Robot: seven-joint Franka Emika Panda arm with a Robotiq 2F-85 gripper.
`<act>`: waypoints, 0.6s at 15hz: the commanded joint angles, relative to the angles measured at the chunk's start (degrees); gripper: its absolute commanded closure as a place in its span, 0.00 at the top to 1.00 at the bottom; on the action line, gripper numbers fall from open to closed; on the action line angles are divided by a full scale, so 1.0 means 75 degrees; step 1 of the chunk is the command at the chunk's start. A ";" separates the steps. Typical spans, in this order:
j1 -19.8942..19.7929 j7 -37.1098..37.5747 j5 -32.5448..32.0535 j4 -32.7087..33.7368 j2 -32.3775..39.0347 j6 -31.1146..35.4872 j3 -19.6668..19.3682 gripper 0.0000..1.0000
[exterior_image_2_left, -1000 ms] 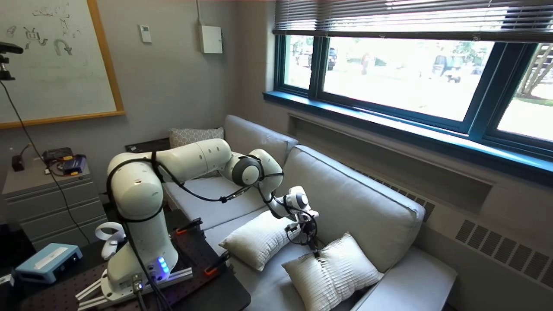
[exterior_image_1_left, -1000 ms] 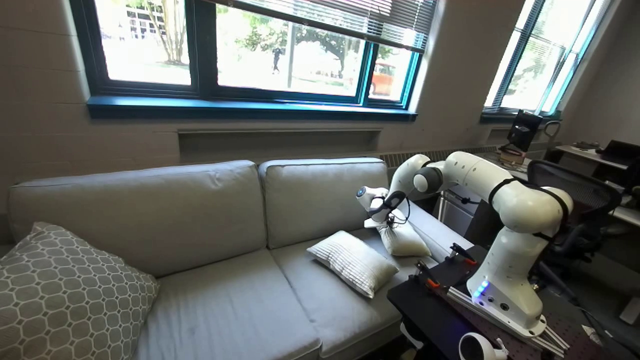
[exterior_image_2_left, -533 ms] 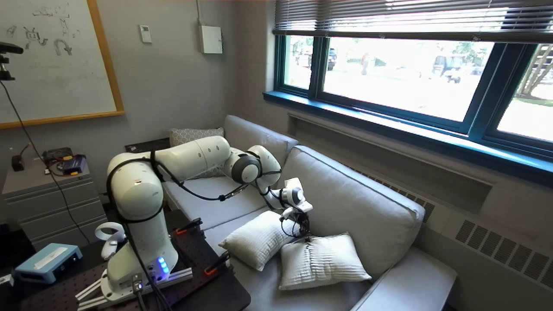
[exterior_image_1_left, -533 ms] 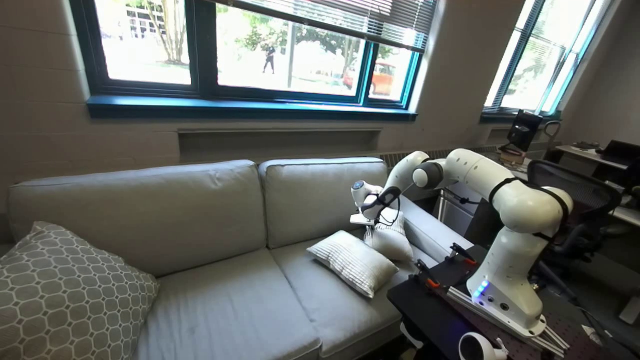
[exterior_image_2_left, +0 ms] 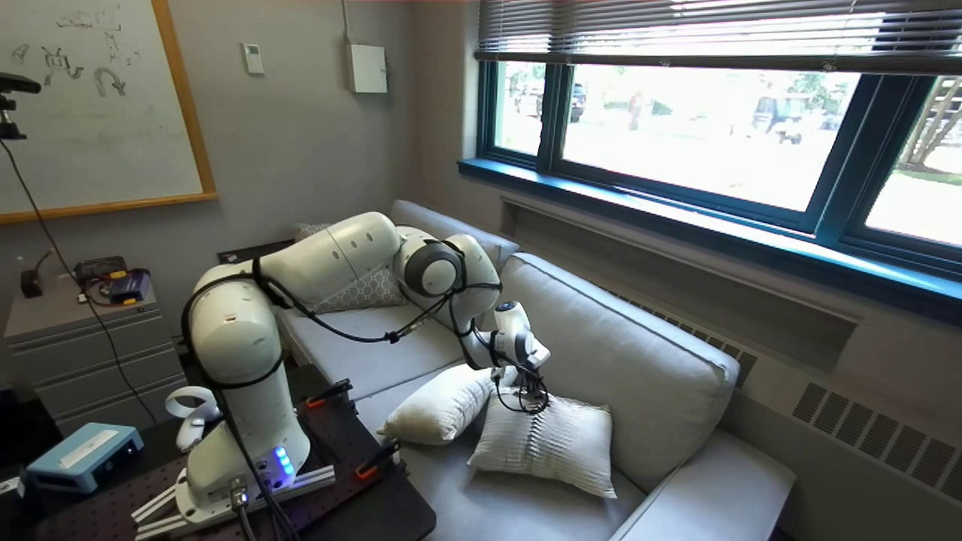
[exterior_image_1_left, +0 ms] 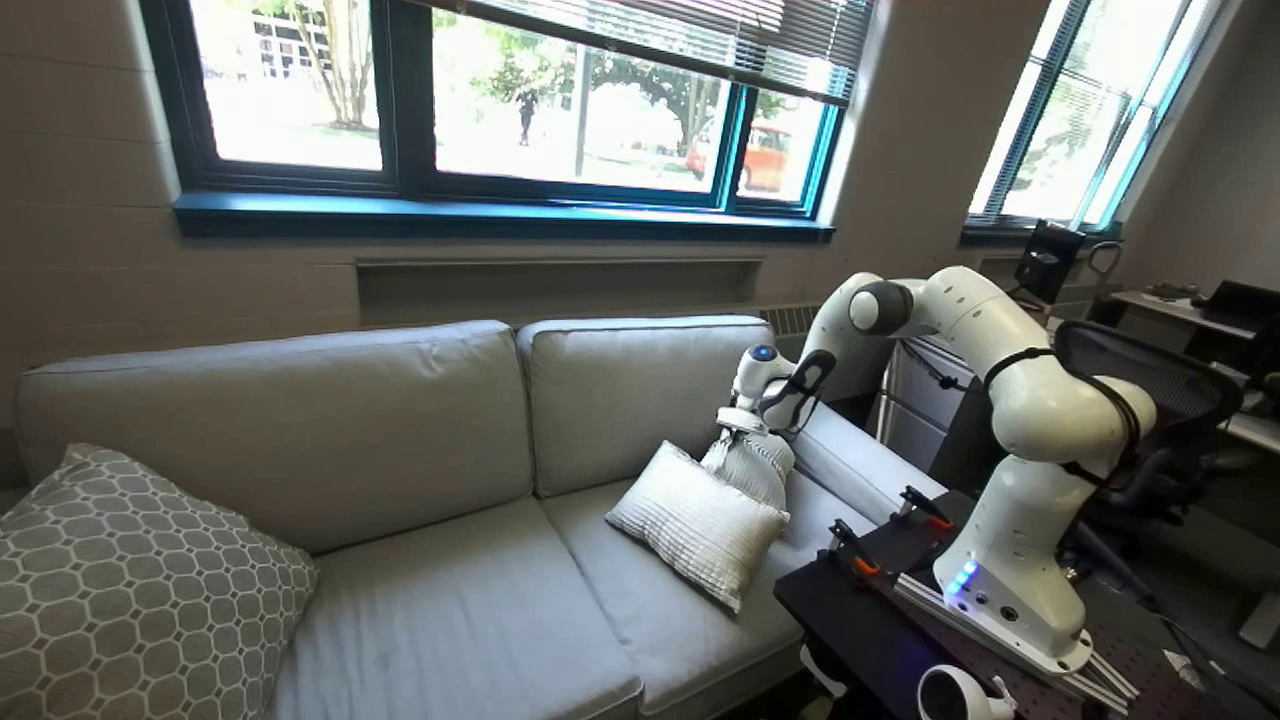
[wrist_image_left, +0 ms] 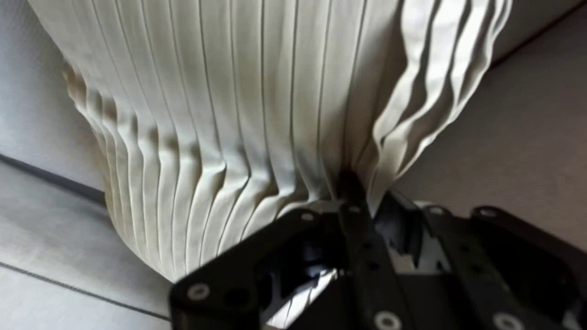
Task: Place the striped pillows against the right armrest
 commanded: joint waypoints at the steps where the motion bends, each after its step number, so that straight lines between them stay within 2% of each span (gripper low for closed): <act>1: -0.1291 -0.0822 -0.0956 -0.1733 -0.0924 0.2167 0.0218 0.02; 2: -0.1725 -0.1124 -0.1200 -0.2020 -0.0945 0.2835 0.0239 0.02; 3: -0.2080 -0.2085 -0.0737 -0.2353 -0.0903 0.3521 0.0219 0.02; 4: -0.2941 -0.1933 -0.1817 -0.2455 -0.0835 0.3895 0.0628 0.02; 5: -0.3419 -0.2157 -0.2274 -0.2665 -0.0722 0.4407 0.0687 0.02; 7: -0.4622 -0.1886 -0.3760 -0.2537 -0.0463 0.4054 0.1457 0.02; 9: -0.5804 -0.1808 -0.4844 -0.2853 -0.0356 0.3954 0.1677 0.02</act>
